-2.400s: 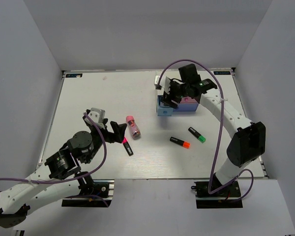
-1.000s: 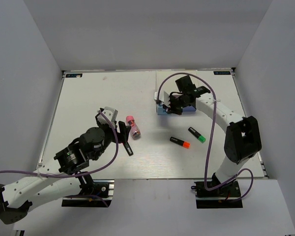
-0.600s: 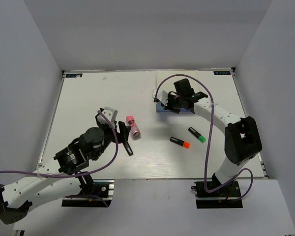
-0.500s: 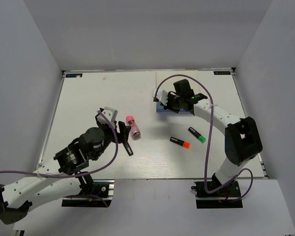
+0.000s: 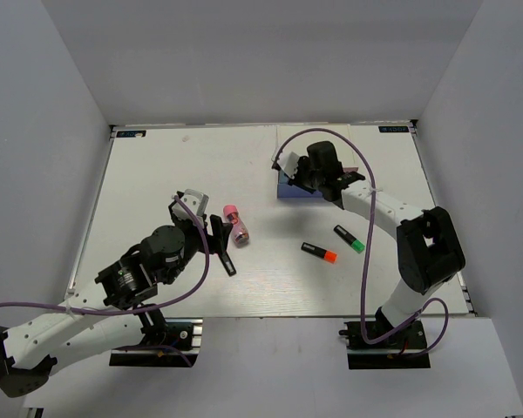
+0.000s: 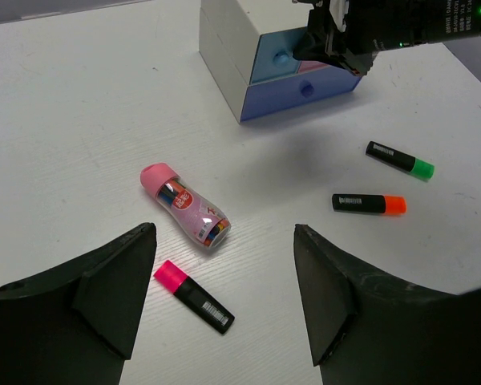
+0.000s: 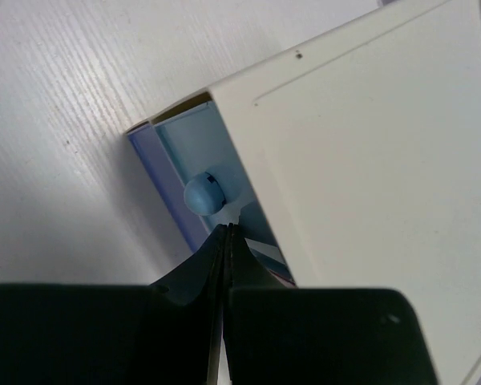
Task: Sort the stationery into containers
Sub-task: Close the drawer in the storage box.
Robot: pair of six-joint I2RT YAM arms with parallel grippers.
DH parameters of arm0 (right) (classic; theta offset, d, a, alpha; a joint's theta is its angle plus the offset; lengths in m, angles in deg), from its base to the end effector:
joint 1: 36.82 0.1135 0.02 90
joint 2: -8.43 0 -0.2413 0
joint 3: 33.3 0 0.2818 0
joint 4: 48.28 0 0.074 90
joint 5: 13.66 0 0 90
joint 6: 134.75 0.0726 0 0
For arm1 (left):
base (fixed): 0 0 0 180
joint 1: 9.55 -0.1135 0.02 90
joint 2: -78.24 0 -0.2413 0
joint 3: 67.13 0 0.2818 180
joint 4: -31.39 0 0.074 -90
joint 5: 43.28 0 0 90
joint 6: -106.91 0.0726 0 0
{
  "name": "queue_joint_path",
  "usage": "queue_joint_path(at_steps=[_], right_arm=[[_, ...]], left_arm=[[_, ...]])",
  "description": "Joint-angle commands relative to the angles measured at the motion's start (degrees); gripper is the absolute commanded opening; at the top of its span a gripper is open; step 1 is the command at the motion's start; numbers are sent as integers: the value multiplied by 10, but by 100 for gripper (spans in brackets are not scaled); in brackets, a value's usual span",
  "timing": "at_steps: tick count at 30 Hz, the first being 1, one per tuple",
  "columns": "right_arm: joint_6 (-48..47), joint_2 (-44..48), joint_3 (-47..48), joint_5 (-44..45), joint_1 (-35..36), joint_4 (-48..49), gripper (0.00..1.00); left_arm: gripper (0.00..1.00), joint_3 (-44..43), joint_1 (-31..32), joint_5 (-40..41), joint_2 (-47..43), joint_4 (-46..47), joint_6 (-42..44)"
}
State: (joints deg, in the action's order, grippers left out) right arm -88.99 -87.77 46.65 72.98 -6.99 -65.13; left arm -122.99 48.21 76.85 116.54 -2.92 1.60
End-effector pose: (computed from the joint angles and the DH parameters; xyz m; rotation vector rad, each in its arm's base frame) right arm 0.3790 0.2222 0.1945 -1.3212 1.6943 -0.0835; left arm 0.1537 -0.1753 0.3087 0.3170 1.8145 -0.4086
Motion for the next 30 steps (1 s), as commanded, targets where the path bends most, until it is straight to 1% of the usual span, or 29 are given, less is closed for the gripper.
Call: queue_joint_path(at_steps=[1,9,10,11,13,15,16,17,18,19,20,21,22,26,27,28,29,30], right_arm=[[14,14,2,27,2,62,0],[22,8,8,31,4,59,0],[21,13,8,20,5,54,0],[20,17,10,-2,4,19,0],[16,40,6,-39,5,-10,0],[30,57,-15,-62,2,-17,0],[39,87,-21,-71,1,-13,5],[49,96,-33,-68,1,-12,11],[72,117,-47,-67,-2,-5,21],[101,137,-67,-54,-2,-3,46],[118,143,-67,-49,0,0,58],[154,160,-78,-46,-2,1,70],[192,175,-83,-39,-3,-4,90],[315,209,-101,-26,-9,-12,90],[330,210,-104,-11,-9,-14,90],[376,214,-113,-2,-13,-13,90],[390,213,-115,8,-15,-13,88],[404,212,-119,31,-16,-13,75]], left_arm=[[80,-2,-2,-7,-6,1,0],[80,-2,-2,-7,-6,1,0],[80,-2,-2,-7,-6,1,0],[80,-2,-2,-7,-6,1,0],[80,-2,-2,-7,-11,1,0],[80,-2,-2,-7,-11,1,0],[80,-2,-2,-7,-11,1,0],[80,-2,-2,-12,-11,1,0],[80,-2,-2,-12,-11,1,0],[80,-2,-2,-12,-11,1,0],[81,-2,-2,-12,-11,1,0],[81,-2,-2,-12,-11,1,0],[81,-2,-2,-12,-11,1,0],[81,-2,-2,-17,-11,1,0],[81,-2,-2,-17,-11,1,0],[81,-2,-2,-17,-11,1,0],[81,-2,-2,-17,-11,1,0],[81,-2,-2,-17,-11,1,0]])
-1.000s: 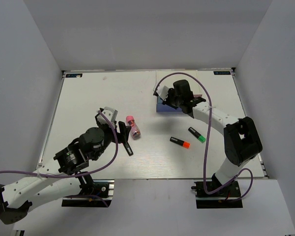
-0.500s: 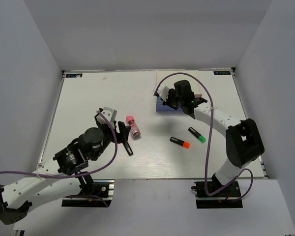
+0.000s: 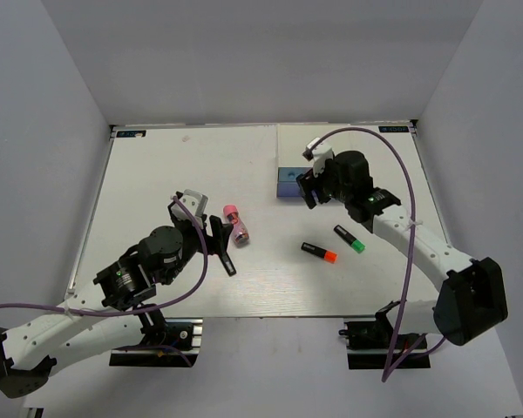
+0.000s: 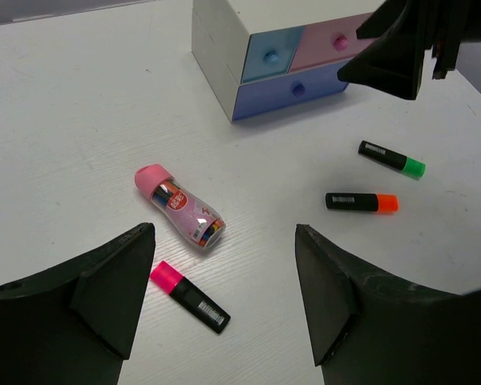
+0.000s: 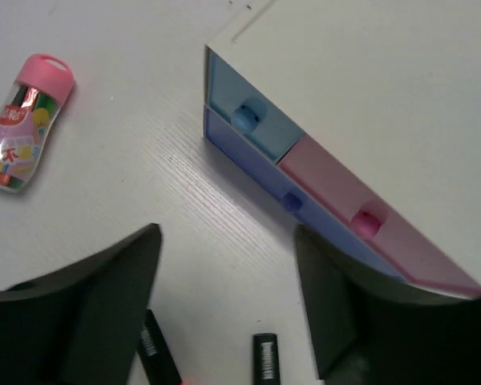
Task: Sort the stationery into containers
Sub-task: Close the drawer in the storage box, then open the drawer in the storage box.
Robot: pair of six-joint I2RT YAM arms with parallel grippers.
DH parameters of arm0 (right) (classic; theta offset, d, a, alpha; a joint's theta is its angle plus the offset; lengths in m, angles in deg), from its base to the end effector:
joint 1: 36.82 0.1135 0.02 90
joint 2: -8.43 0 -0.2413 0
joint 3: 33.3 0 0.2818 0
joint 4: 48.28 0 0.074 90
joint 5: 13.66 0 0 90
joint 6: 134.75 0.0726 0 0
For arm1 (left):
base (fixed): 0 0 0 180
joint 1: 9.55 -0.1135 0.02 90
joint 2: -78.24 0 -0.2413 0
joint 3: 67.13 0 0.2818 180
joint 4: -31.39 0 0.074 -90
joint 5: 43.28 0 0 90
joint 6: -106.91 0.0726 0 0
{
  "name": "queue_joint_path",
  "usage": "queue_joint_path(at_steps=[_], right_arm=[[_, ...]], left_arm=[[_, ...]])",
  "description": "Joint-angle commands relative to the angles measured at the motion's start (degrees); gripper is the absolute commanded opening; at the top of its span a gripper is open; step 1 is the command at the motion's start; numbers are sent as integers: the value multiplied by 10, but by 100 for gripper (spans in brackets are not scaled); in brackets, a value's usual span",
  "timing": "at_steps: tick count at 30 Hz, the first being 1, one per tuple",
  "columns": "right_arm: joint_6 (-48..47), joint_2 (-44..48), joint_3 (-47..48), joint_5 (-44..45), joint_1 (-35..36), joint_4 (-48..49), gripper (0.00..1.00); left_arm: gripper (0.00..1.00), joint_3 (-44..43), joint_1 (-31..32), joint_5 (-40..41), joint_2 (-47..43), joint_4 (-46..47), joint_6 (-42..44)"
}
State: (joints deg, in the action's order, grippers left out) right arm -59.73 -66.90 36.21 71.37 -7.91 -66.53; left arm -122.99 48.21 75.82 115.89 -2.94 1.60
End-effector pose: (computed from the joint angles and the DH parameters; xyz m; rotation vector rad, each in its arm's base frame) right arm 0.3233 0.1858 0.2587 -0.7983 1.8309 0.2430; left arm 0.1519 -0.1746 0.3108 0.3248 1.8082 -0.4311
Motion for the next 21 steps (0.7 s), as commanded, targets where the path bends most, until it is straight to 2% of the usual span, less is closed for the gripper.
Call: queue_joint_path(at_steps=[1,2,3,5,6,8,10,16,21], right_arm=[[130,2,-21,47,-9,1,67],[145,0,-25,64,-15,0,61],[160,0,-28,73,-17,1,49],[182,-1,-38,77,-22,3,36],[191,0,-39,79,-24,6,30],[200,2,-51,102,-28,23,25],[216,4,-61,133,-34,46,25],[237,-25,-77,155,-47,112,45],[241,-62,-54,177,-56,122,49]], left_arm=[[81,-2,-2,-7,-5,2,0],[81,-2,-2,-7,-5,2,0],[81,-2,-2,-2,-5,2,0],[81,-2,-2,-2,-5,2,0],[81,-2,-2,-2,-5,2,0],[81,-2,-2,-2,-10,2,0],[81,-2,-2,-2,-10,2,0],[81,-2,-2,-2,-5,2,0],[81,-2,-2,-2,-5,2,0]])
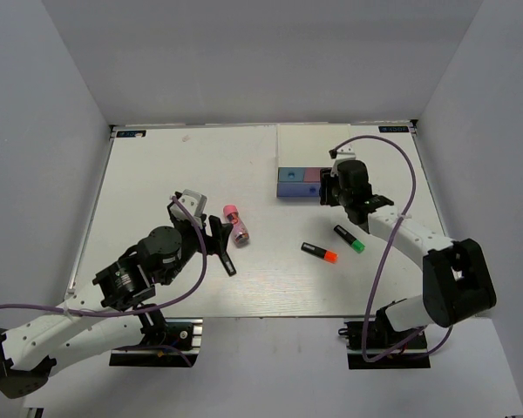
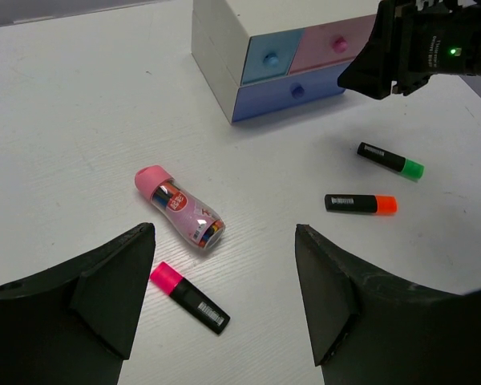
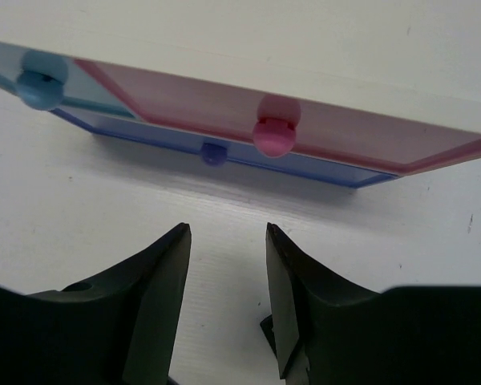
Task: Sort the stationery into containers
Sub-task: Open the drawer in the storage box.
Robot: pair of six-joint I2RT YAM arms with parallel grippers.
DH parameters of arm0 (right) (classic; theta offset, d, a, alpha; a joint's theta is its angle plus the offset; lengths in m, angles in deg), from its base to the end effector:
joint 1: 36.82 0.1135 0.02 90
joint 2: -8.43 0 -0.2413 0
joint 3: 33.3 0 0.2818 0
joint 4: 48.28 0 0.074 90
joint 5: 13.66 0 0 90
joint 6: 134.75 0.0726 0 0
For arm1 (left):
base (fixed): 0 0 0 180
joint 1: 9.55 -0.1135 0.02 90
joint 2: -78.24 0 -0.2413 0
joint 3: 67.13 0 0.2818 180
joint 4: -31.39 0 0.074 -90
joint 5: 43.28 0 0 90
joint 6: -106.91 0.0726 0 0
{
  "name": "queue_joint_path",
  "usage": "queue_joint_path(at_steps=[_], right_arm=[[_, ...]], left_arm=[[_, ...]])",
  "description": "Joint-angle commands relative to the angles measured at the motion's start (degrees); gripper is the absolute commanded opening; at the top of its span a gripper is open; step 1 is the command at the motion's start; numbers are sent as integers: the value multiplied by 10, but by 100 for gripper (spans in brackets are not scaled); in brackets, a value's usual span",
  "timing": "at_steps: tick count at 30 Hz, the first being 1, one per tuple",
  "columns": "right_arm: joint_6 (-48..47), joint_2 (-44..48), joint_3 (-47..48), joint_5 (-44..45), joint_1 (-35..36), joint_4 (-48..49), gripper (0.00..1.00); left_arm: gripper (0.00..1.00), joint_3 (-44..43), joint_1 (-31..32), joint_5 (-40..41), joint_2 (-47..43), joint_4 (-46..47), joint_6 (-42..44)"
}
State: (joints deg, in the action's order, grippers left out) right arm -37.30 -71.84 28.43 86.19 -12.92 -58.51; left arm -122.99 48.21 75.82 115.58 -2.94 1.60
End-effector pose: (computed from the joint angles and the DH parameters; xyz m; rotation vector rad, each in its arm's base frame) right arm 0.3469 0.1402 0.1917 -0.1913 2.0598 0.1589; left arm 0.1513 -0.1737 0.3119 0.3221 1.8042 -0.4345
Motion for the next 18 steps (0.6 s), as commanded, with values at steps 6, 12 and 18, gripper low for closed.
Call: queue_joint_path(at_steps=[6,12,18], right_arm=[[26,-44,43,37,-18,70,49],[35,-55,37,24,-29,110,49],[46,-71,51,19,-34,113,48]], left_arm=[[81,-2,-2,-2,4,2,5],[82,-2,-2,-2,4,7,5],[82,-2,-2,-2,4,7,5]])
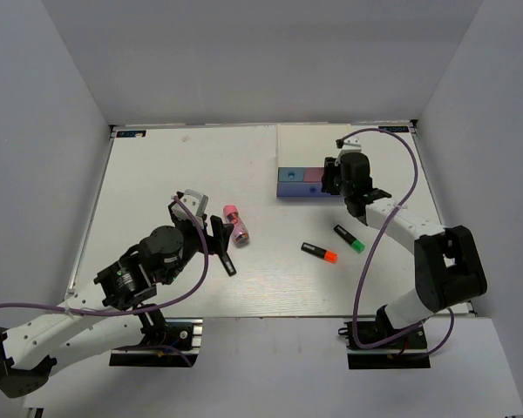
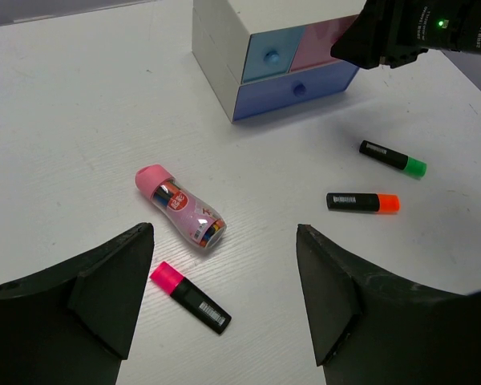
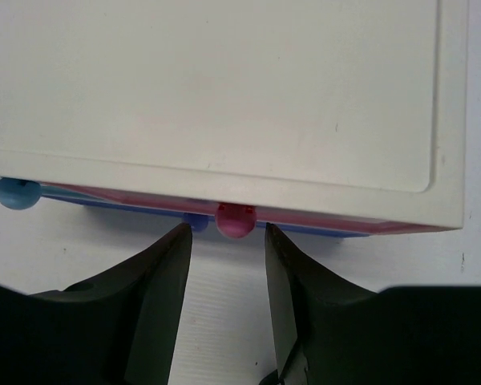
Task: Sort the stationery into containers
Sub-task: Open the drawer in the storage box.
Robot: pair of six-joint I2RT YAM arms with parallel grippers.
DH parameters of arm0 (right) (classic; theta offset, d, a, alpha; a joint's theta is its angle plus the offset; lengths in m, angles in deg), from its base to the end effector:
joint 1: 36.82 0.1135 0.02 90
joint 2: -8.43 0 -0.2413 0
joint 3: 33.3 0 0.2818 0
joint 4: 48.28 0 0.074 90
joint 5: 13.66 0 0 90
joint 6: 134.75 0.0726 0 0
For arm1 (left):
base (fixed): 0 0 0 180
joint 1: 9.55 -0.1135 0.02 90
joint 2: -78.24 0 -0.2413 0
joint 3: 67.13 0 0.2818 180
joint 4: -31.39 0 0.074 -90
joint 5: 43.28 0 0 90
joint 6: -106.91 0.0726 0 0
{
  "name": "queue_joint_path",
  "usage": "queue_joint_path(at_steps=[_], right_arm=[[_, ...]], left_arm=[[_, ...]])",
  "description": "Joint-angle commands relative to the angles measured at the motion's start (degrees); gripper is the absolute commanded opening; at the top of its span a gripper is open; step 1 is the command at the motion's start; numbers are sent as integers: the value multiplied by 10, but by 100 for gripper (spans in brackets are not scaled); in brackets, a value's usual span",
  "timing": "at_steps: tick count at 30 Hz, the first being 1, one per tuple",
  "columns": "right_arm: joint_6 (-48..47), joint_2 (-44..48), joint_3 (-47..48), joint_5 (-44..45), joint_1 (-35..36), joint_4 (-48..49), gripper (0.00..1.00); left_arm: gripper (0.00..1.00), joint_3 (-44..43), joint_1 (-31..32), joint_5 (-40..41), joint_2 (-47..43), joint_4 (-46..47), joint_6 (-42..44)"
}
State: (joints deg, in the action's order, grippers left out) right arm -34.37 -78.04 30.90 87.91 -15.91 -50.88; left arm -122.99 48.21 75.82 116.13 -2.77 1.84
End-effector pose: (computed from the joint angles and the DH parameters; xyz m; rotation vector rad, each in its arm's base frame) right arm 0.3766 0.1283 0.1865 -0.0545 1.9978 0.1489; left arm 0.1524 -0.1754 0.3103 0.3291 1.8082 -0.4274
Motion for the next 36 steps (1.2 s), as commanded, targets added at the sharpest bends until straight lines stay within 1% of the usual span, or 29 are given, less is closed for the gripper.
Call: queue_joint_path(at_steps=[1,6,8,11,12,17,20,22,25,31,32,36], right_arm=[[17,-11,29,2,-6,38,48],[25,-21,32,-3,-10,40,48],[25,-22,31,-3,-11,42,45],[27,-18,24,-5,-10,51,37],[26,-13,21,-7,-10,54,32],[27,5,2,-16,-12,61,20],[30,21,-1,-30,-11,46,18],[34,34,-7,-40,-11,29,18],[34,58,-23,-79,-10,-5,13],[33,90,-54,-110,-9,-57,13],[31,97,-58,-132,-10,-63,13],[18,112,-89,-138,-9,-71,13]], left_arm=[[82,-2,-2,-2,-2,5,3],[82,-2,-2,-2,-2,5,3],[82,-2,-2,-2,-2,5,3],[82,-2,-2,-2,-2,5,3],[82,-2,-2,-2,-2,5,3],[82,-2,-2,-2,-2,5,3],[82,-2,-2,-2,-2,5,3],[82,-2,-2,-2,-2,5,3],[82,-2,-2,-2,-2,5,3],[82,-2,-2,-8,10,5,3],[82,-2,-2,-8,10,5,3],[82,-2,-2,-8,15,5,3]])
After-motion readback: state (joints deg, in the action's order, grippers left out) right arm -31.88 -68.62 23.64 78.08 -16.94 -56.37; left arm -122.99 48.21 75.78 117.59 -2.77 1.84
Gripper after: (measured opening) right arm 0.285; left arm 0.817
